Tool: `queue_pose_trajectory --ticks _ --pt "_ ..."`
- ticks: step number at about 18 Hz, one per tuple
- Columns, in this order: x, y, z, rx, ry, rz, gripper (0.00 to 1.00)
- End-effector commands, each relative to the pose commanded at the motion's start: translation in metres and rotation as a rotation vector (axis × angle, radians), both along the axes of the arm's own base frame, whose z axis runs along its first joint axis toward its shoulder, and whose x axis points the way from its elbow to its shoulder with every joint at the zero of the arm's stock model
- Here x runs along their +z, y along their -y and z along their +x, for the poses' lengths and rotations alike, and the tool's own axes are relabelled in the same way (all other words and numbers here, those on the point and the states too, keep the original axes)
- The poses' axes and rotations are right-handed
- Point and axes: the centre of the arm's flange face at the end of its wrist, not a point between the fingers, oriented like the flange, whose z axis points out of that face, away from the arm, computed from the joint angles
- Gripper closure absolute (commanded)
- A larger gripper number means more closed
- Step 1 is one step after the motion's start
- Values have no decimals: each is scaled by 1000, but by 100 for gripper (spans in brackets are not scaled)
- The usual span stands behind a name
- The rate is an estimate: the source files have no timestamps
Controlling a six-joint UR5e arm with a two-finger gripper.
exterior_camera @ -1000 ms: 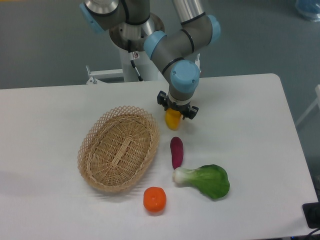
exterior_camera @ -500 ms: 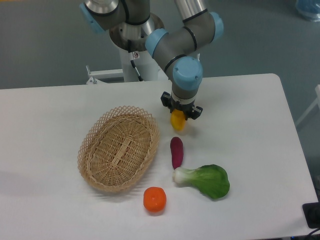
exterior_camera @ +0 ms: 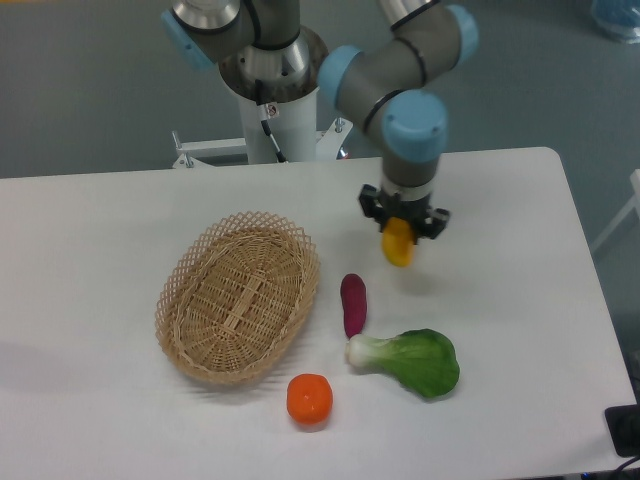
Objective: Pick up the mango from the table
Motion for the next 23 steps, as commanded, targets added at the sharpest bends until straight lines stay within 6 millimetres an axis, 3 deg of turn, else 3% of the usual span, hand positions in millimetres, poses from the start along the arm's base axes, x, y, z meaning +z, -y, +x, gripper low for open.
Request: queue_pose_trajectory --ticks 3,8,13,23 --pt "17 -2 -17 -5 -17 52 55" --pt "23 -10 -32 -22 -38 56 54" --pt "18 -16 -34 -72 -43 39 54" --pt "7 -7 -41 -126 -57 -47 53"
